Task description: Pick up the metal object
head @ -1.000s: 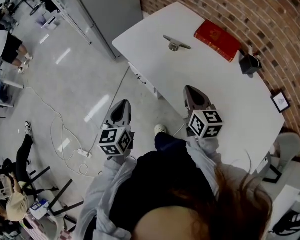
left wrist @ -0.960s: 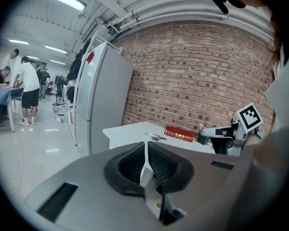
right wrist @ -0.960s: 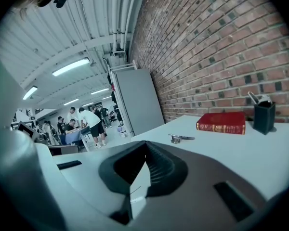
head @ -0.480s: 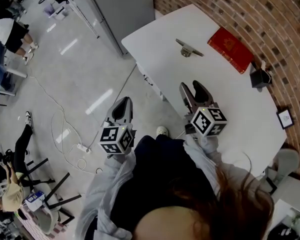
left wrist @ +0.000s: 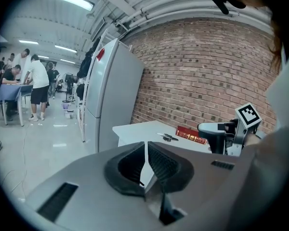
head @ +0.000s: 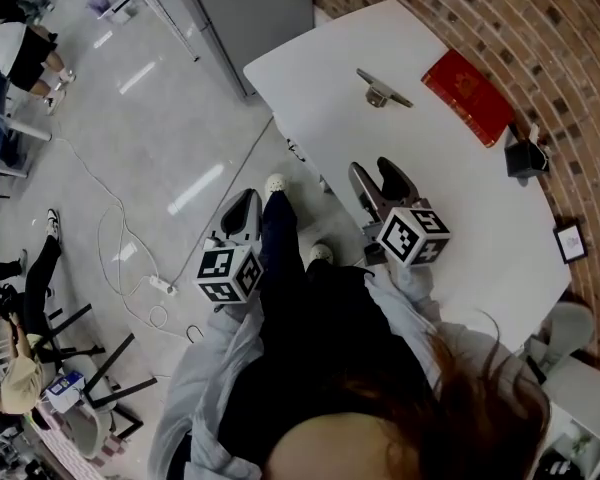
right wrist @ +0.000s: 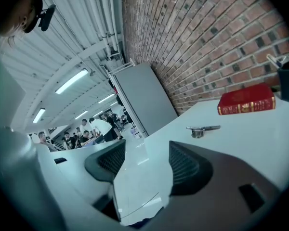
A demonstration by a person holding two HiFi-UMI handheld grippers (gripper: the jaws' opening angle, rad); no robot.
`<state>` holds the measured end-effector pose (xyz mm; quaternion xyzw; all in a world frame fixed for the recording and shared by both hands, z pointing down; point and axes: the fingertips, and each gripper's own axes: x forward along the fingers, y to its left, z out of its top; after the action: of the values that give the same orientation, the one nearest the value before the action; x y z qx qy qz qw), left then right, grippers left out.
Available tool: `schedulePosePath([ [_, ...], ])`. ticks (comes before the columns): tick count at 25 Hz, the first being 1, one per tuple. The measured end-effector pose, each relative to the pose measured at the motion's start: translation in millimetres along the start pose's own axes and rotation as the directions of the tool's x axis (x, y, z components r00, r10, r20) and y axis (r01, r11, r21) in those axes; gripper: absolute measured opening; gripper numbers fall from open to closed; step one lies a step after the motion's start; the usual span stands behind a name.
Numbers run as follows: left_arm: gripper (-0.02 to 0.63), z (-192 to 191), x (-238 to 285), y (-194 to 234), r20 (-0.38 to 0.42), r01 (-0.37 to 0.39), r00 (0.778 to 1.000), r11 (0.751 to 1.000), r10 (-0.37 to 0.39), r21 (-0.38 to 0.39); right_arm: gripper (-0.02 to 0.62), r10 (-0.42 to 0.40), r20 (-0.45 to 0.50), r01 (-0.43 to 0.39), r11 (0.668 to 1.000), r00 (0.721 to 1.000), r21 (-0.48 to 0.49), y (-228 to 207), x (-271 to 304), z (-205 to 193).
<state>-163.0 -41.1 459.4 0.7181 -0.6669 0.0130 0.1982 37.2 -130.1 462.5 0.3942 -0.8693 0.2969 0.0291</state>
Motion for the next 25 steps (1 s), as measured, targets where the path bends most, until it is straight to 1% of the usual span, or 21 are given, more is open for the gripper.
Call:
schedulePosePath([
  [3,0.034,7,14,1,-0.009,0.019,1.0,1.0,-0.019,0.012,0.279,-0.015,0.008,0.015,1.0,1.0,0.016,-5,7,6],
  [6,0.034,17,36,1,-0.023,0.054,0.998,0.998,-0.054,0.018,0.279,-0.039,0.019,0.038,0.999,0.999,0.034,-13,18,14],
  [10,0.034,30,80,9,-0.041,0.109,0.993,0.994,-0.108,0.023,0.279,-0.082,0.042,0.079,0.994,0.996,0.07,-27,39,24],
  [13,0.034,42,119,14,-0.072,0.166,0.984,0.986,-0.164,0.031,0.279,-0.131,0.063,0.123,0.986,0.989,0.115,-40,57,33],
  [17,0.034,59,167,16,-0.131,0.273,0.955,0.96,-0.264,0.056,0.279,-0.212,0.096,0.194,0.965,0.973,0.174,-55,79,49],
  [21,0.034,75,207,23,-0.16,0.327,0.936,0.943,-0.313,0.065,0.278,-0.255,0.127,0.223,0.949,0.959,0.223,-65,102,68],
  [22,0.034,79,215,23,-0.17,0.348,0.928,0.935,-0.333,0.067,0.276,-0.274,0.134,0.238,0.942,0.952,0.238,-67,104,71],
  [25,0.034,88,239,25,-0.207,0.423,0.893,0.903,-0.401,0.074,0.276,-0.342,0.158,0.287,0.912,0.926,0.292,-70,110,77],
])
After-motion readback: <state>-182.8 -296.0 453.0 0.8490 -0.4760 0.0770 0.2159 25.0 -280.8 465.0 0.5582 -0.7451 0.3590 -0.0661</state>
